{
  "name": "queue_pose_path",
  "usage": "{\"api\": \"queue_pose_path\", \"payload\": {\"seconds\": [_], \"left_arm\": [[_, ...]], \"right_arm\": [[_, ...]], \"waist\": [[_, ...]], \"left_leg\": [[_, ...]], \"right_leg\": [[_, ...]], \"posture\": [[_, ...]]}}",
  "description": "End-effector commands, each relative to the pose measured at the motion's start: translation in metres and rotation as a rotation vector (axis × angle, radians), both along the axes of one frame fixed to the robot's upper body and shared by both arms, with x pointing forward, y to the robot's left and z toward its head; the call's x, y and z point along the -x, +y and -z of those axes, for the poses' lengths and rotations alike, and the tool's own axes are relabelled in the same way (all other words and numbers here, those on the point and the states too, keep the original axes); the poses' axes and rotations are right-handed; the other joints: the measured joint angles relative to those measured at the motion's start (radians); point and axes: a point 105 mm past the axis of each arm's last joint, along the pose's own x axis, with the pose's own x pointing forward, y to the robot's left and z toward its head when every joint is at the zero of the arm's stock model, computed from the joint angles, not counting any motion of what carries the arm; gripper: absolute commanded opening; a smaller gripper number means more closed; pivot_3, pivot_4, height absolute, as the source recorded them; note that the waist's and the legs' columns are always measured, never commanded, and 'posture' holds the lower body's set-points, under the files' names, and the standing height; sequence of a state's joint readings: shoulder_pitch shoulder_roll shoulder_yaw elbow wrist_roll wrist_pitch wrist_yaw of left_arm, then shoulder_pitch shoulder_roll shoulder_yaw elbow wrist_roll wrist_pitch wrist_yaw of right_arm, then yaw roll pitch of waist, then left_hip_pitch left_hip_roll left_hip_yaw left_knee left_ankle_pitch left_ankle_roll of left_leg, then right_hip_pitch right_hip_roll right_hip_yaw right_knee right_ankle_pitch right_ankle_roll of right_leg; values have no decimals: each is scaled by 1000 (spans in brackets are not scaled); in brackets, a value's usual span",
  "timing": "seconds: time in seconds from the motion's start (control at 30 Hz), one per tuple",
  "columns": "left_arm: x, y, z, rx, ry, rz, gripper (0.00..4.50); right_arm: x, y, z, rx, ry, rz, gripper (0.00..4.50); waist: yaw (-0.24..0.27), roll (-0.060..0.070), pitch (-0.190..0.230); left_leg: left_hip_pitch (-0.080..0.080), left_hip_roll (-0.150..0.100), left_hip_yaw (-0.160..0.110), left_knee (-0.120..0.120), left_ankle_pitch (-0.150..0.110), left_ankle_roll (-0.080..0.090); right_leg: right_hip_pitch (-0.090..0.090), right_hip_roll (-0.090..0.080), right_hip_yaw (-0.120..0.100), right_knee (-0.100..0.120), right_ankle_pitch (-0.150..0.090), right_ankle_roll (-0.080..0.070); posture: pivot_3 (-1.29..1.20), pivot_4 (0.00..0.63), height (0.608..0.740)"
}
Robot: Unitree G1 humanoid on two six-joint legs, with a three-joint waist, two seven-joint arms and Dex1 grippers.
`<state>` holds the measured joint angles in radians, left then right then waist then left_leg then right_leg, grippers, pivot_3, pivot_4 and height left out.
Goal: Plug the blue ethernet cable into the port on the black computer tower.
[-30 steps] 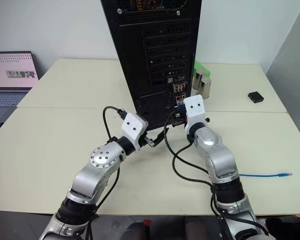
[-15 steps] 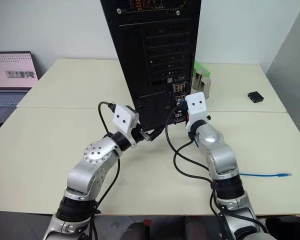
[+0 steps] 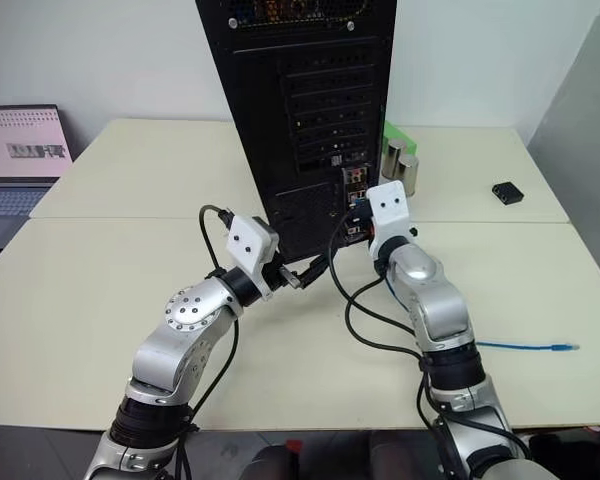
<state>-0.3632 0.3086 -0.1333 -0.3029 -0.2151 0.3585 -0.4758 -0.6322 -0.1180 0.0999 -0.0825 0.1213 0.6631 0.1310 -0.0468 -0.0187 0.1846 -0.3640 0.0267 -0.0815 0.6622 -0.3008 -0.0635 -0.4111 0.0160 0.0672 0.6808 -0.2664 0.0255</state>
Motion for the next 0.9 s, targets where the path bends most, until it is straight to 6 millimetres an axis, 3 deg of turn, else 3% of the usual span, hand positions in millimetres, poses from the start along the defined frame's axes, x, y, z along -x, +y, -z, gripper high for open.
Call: {"api": "queue_pose_path", "payload": {"seconds": [0.03,0.9], "left_arm": [[7,-6,-13,-17,-79,37,4462],[9,-11,-10,-31,-102,40,4462]], "right_arm": [[0,5,-18,1,-53,-31,0],[-6,28,-42,7,-47,-125,0]], "waist": [[-3,0,0],[-19,0,0]], "left_leg": [[0,0,0,0,0,0],[-1,0,1,-1,0,0]], "right_leg": [[0,0,0,0,0,0],[-2,0,2,0,0,0]], "posture": [[0,150,740],[0,150,740]]}}
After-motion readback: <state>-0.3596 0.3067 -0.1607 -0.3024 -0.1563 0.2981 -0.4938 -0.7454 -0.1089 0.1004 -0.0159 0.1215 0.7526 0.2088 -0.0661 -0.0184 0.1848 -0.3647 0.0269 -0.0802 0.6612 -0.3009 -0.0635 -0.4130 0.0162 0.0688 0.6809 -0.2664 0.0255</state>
